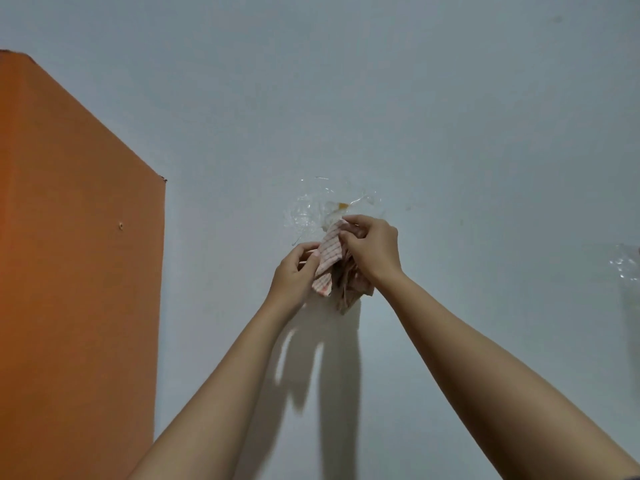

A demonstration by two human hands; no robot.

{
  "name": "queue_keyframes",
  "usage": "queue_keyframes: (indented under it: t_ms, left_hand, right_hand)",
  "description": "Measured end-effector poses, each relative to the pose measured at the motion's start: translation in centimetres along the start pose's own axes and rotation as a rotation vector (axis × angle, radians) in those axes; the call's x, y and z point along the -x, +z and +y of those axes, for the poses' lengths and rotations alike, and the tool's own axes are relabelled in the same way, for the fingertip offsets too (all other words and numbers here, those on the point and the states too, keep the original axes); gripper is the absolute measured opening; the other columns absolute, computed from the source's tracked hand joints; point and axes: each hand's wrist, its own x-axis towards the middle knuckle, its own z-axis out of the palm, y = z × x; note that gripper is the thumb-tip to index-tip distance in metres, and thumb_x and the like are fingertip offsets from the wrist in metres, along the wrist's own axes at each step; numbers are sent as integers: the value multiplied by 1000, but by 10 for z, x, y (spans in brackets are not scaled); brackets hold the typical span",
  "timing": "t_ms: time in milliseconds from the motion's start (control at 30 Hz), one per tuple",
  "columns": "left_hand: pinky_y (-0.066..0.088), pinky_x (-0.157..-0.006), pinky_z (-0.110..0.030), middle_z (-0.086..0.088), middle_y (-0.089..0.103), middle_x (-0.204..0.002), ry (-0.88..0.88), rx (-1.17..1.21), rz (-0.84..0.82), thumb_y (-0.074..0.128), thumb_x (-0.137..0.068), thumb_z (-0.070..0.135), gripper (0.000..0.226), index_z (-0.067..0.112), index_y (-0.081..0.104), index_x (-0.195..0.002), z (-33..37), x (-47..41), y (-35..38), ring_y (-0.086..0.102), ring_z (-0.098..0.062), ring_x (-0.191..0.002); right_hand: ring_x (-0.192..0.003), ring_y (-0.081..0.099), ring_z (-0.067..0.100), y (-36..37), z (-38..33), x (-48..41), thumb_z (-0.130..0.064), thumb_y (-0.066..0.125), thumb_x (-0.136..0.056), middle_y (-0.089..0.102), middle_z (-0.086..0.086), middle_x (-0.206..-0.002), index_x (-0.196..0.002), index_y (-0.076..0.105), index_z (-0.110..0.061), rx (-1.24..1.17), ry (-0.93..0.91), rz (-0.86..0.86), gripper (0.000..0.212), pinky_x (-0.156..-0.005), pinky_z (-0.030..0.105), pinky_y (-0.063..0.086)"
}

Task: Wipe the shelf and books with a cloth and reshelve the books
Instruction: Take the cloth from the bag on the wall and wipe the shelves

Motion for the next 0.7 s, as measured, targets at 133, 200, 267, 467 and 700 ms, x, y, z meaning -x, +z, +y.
queue_keyframes:
  t_ms: [133, 200, 267, 467, 700]
  left_hand:
    - [51, -90, -33, -5, 63, -112, 10, 10, 22, 48, -97, 26, 25, 18, 58, -119, 32, 12, 10, 61, -19, -104]
    - [51, -88, -32, -2, 63, -112, -25, 47, 59, 47, -98, 28, 22, 20, 58, -115, 42, 26, 16, 60, -16, -103]
    - [51, -86, -31, 1, 62, -109, -85, 47, 95, 47, -97, 29, 19, 20, 58, -111, 49, 46, 22, 59, -14, -100]
    - [54, -79, -29, -4, 64, -100, -323, 84, 100, 56, -93, 26, 16, 14, 63, -101, 54, 138, 34, 60, -15, -93]
    - [52, -77, -24, 1, 61, -88, -394, -51, 230, 66, -87, 16, 8, 22, 67, -93, 74, 241, 8, 61, -7, -81]
  right_hand:
    - [-77, 60, -16, -29, -10, 15, 0, 63, -84, 69, -6, -95, -107, 70, -7, -121, -76, -85, 25, -74, 0, 43]
    - [-80, 62, -14, -44, -10, 31, -3, 63, -85, 71, -7, -93, -104, 72, -11, -116, -85, -184, 22, -74, 3, 45]
    - [-78, 62, -14, -59, -7, 54, -3, 63, -86, 70, -10, -86, -99, 72, -12, -126, -86, -264, 18, -71, 3, 45]
    - [-81, 64, -2, -92, 12, 131, -4, 62, -85, 71, -9, -85, -90, 72, -17, -121, -5, -470, 17, -73, 9, 47]
    - [-80, 63, 1, -97, 8, 216, -10, 66, -83, 71, -14, -82, -76, 71, -31, -230, 115, -576, 22, -71, 12, 48]
